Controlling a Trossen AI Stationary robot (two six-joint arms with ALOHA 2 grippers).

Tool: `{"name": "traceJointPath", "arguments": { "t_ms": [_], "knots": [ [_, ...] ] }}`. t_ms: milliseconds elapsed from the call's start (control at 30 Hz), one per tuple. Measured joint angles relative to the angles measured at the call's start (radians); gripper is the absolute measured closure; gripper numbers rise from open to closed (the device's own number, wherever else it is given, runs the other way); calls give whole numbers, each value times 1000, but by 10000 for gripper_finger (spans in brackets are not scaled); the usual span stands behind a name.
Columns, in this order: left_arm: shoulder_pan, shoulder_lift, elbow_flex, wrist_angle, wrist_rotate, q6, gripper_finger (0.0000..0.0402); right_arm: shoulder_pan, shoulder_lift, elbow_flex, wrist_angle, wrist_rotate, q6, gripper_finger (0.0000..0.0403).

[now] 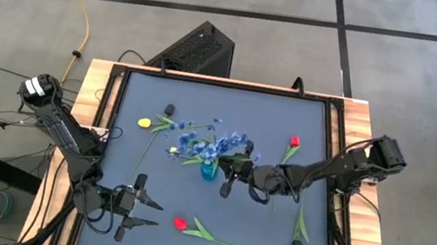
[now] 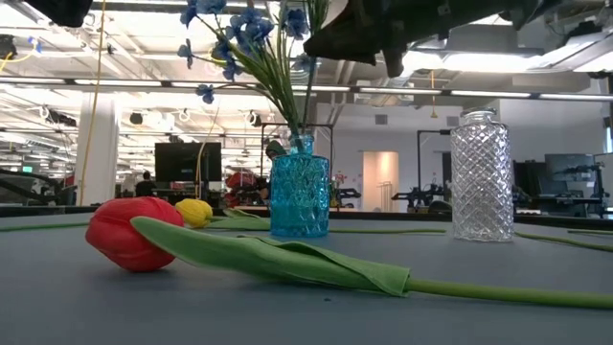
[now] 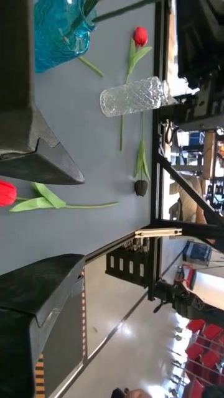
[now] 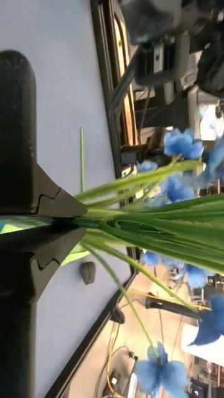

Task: Sort flowers into vase by color
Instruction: Put the blue flowers into the blue vase

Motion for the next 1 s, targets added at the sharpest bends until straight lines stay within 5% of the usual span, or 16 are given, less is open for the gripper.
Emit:
{"name": "traceJointPath", "arguments": {
  "t_ms": [1000],
  "knots": [
    [0,0,0,-45,-18,-45,221,-24,135,0,-24,-34,86,331]
  ]
}}
